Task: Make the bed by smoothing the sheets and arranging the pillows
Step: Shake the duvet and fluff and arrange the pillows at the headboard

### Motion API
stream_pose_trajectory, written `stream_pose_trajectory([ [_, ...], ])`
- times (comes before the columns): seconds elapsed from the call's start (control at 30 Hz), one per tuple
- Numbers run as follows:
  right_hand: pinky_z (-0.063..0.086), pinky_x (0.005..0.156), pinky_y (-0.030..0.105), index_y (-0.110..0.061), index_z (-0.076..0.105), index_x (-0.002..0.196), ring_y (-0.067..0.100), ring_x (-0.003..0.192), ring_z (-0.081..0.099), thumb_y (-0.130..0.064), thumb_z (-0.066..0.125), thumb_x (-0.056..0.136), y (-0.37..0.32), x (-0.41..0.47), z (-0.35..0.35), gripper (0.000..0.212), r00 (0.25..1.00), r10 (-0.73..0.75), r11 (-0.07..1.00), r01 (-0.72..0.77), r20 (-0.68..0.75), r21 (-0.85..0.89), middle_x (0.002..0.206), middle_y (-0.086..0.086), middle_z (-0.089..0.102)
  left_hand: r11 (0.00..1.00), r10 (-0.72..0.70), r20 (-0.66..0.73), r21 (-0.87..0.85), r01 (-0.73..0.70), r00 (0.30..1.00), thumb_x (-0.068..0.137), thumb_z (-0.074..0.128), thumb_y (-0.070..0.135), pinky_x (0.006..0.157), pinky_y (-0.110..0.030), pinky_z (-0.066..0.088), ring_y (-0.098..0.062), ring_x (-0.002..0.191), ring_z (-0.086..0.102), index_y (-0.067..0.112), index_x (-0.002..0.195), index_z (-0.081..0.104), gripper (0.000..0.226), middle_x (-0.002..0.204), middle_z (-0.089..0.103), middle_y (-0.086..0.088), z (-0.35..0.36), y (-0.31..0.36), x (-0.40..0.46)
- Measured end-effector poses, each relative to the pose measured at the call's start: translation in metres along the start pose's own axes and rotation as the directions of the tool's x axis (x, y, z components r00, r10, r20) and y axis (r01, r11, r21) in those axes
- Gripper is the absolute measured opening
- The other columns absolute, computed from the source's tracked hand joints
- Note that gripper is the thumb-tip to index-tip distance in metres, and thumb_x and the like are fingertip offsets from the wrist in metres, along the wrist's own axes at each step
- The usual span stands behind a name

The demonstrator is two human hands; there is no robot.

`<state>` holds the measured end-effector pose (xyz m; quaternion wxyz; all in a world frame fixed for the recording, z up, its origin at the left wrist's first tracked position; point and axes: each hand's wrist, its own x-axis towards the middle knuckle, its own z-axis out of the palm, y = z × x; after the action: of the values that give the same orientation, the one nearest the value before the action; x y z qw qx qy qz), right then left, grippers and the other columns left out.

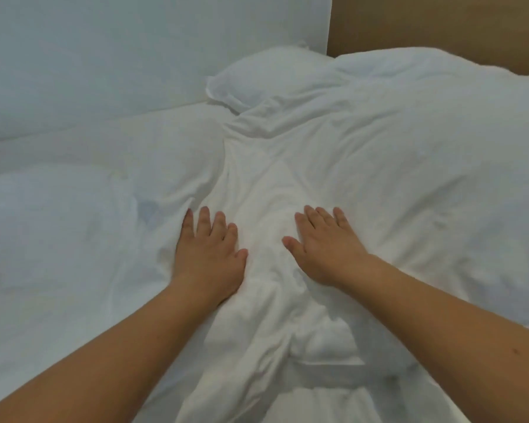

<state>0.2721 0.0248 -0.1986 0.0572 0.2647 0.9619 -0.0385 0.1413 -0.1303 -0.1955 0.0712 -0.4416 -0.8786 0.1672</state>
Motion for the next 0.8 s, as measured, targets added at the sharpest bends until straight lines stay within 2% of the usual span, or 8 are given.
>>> stream_pose_trajectory([
  [0.13,0.003,0.120,0.044,-0.017,0.004,0.155,0.021,0.149,0.005,-0.052,0.024,0.100,-0.039,-0.077,-0.007,0.068,1.000,-0.019,0.991,0.020,-0.007,0.131,0.163,0.006,-0.001,0.990,0.114,-0.124,-0.065,-0.123,0.986,0.084,-0.004,0.049,0.119,-0.049,-0.005,-0.028,0.148,0.008,0.022,0.151,0.024,0.077,0.160,0.017,-0.006,-0.013,-0.028,-0.082],
  [0.23,0.014,0.118,0.043,-0.017,0.011,0.153,0.025,0.146,0.015,-0.046,0.039,0.096,-0.073,-0.143,-0.010,0.070,0.995,-0.088,0.987,0.092,-0.036,0.132,0.161,0.007,0.008,0.978,0.015,-0.186,-0.204,-0.054,0.982,0.087,0.023,0.048,0.118,-0.052,0.012,-0.032,0.139,0.028,0.018,0.142,0.038,0.065,0.151,0.032,-0.010,-0.025,-0.046,-0.159],
  [0.33,0.029,0.110,0.042,-0.017,0.028,0.145,0.027,0.133,0.036,-0.037,0.048,0.090,-0.106,-0.186,-0.018,0.062,0.985,-0.160,0.987,0.161,0.060,-0.004,0.149,0.007,0.029,0.966,0.068,-0.260,-0.225,-0.129,0.963,0.077,0.045,0.038,0.088,-0.046,0.044,-0.034,0.098,0.053,0.012,0.113,0.055,0.045,0.115,0.055,-0.011,-0.025,-0.064,-0.232],
  [0.43,0.033,0.103,0.041,-0.017,0.037,0.138,0.027,0.122,0.045,-0.030,0.046,0.090,-0.123,-0.197,-0.026,0.050,0.987,-0.106,0.983,0.122,0.125,-0.136,0.134,0.006,0.045,0.970,0.146,-0.108,-0.181,-0.164,0.983,0.085,0.043,0.036,0.080,-0.038,0.040,-0.027,0.099,0.050,0.019,0.117,0.046,0.036,0.113,0.052,-0.004,-0.026,-0.079,-0.267],
  [0.6,0.005,0.117,0.054,-0.019,0.012,0.151,0.032,0.143,0.018,-0.022,0.044,0.089,-0.113,-0.194,0.009,0.070,0.995,0.025,0.977,-0.003,0.100,-0.212,0.153,0.010,0.021,0.970,0.024,0.084,-0.244,-0.003,0.996,0.079,0.049,0.050,0.104,-0.052,0.029,-0.032,0.136,0.027,0.042,0.148,0.012,0.079,0.145,0.028,-0.007,0.011,-0.065,-0.256],
  [0.67,-0.010,0.115,0.059,-0.020,-0.001,0.154,0.035,0.147,-0.002,-0.025,0.043,0.091,-0.098,-0.188,0.017,0.077,0.994,0.088,0.958,-0.066,0.066,-0.279,0.160,0.013,0.002,0.985,0.023,0.109,-0.175,-0.003,0.994,0.062,0.066,0.052,0.094,-0.061,0.034,-0.038,0.125,0.041,0.040,0.147,0.028,0.094,0.132,0.043,-0.017,0.025,-0.054,-0.242],
  [0.73,-0.015,0.113,0.060,-0.017,0.005,0.154,0.036,0.147,-0.003,-0.028,0.042,0.092,-0.074,-0.175,0.021,0.073,0.991,0.135,0.933,-0.124,0.008,-0.337,0.159,0.016,0.006,0.993,0.020,0.096,-0.120,-0.009,0.995,0.046,0.080,0.040,0.072,-0.055,0.048,-0.037,0.089,0.059,0.029,0.128,0.058,0.086,0.099,0.059,-0.017,0.034,-0.048,-0.224],
  [0.8,-0.014,0.113,0.060,-0.016,0.024,0.148,0.037,0.145,0.011,-0.031,0.044,0.091,-0.050,-0.161,0.022,0.063,0.989,0.146,0.914,-0.149,-0.036,-0.377,0.152,0.016,0.025,0.992,0.018,0.064,-0.128,-0.010,0.998,0.068,0.072,0.032,0.066,-0.044,0.052,-0.034,0.081,0.062,0.027,0.127,0.056,0.061,0.095,0.062,-0.012,0.031,-0.044,-0.210],
])
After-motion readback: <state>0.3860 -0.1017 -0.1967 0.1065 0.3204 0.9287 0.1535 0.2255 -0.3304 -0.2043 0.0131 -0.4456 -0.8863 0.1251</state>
